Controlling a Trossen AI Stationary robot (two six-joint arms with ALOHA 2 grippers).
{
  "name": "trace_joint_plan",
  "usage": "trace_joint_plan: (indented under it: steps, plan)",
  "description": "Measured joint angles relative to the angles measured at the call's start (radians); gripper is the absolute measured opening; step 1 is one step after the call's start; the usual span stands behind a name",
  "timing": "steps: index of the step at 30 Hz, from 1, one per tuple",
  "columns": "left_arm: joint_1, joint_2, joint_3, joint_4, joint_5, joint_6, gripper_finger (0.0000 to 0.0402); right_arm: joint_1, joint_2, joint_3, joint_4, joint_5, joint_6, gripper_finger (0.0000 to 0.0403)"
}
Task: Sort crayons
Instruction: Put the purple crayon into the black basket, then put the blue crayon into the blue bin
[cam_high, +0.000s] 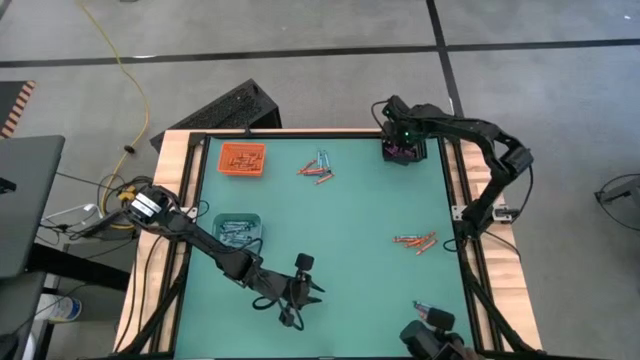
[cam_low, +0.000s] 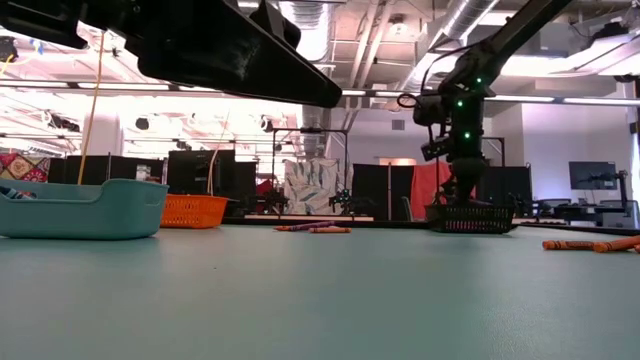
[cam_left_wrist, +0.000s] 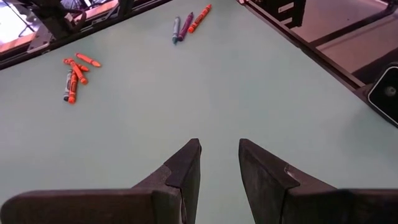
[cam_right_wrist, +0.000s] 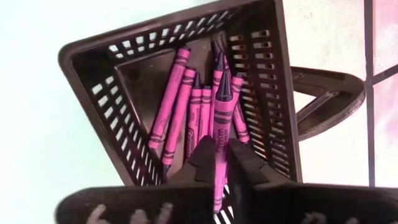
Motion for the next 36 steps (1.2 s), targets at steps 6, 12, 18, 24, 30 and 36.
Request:
trace_joint_plan:
  steps: [6, 12, 18, 24, 30, 36]
  plan:
    - [0.0, 0.0, 0.0, 0.0, 0.0, -0.005, 0.01, 0.0, 0.0, 0.0, -0.004, 0.0, 0.022, 0.0066]
    - [0.0, 0.0, 0.0, 0.0, 0.0, -0.005, 0.01, 0.003, 0.0, 0.0, -0.004, 0.0, 0.048, 0.0098]
    - [0.0, 0.0, 0.0, 0.001, 0.0, -0.005, 0.01, 0.009, 0.0, 0.0, -0.017, 0.05, 0.081, 0.0121]
    - [0.0, 0.0, 0.0, 0.001, 0.001, -0.005, 0.01, 0.034, -0.045, 0.0, -0.063, 0.055, 0.153, 0.0122]
    - [0.0, 0.0, 0.0, 0.001, 0.001, -0.005, 0.01, 0.095, -0.162, 0.0, -0.194, 0.041, 0.33, 0.0122]
    - [0.0, 0.0, 0.0, 0.001, 0.011, 0.003, 0.01, 0.237, -0.263, -0.001, -0.395, -0.143, 0.537, 0.0122]
